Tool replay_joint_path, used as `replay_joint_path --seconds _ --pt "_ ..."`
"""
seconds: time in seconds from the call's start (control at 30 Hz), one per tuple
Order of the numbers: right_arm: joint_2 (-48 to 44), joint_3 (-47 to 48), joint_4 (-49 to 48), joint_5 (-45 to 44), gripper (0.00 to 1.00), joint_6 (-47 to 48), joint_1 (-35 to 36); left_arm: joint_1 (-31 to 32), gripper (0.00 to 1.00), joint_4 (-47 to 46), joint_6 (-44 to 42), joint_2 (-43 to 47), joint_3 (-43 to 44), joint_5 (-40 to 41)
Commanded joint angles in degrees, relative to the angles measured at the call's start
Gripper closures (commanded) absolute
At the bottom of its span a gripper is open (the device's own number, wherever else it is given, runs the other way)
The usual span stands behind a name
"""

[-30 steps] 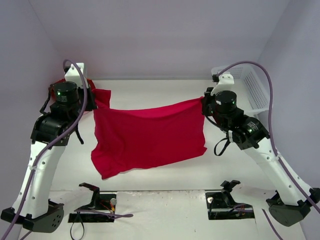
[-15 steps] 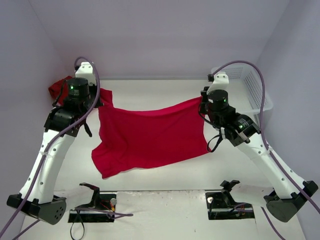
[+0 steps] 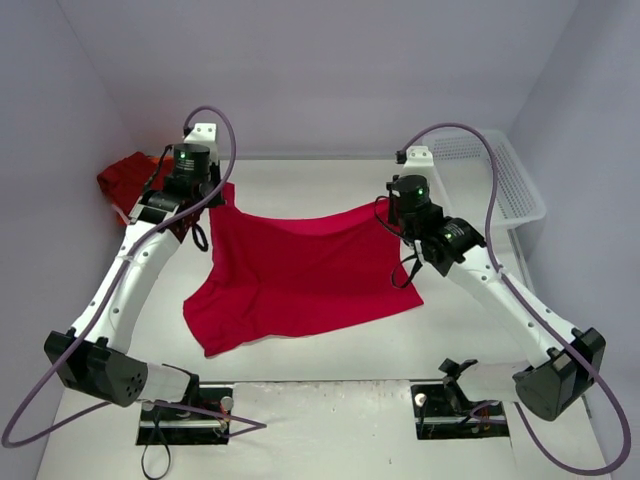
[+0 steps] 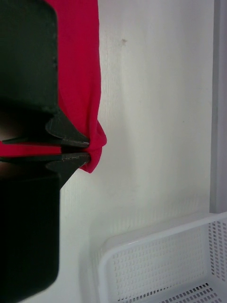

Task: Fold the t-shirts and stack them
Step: Flatten the tshirt out

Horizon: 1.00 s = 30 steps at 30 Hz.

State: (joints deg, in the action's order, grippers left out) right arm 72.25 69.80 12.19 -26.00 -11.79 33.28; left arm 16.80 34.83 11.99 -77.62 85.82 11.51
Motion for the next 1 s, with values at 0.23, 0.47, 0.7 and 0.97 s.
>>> replay_joint_path --seconds 0.23,0.47,0.7,0.97 --pt "3.6 1.0 -8.8 3.1 1.0 2.2 -6.6 -1.3 1.0 -7.0 -1.4 -4.8 5.8 1.0" --pt "7.5 1.7 -10.8 4.3 1.0 2.7 -10.2 -2.3 1.0 -8.8 -1.3 -8.4 5.1 0.5" --pt "12.0 3.0 -13.8 4.1 1.0 2.7 -11.4 -2.9 1.0 -9.7 -1.8 -10.6 5.6 1.0" --pt "16.7 5.1 -15.3 4.6 1.0 2.9 -12.9 -3.8 1.0 -10.7 -2.2 -14.7 7.3 0.9"
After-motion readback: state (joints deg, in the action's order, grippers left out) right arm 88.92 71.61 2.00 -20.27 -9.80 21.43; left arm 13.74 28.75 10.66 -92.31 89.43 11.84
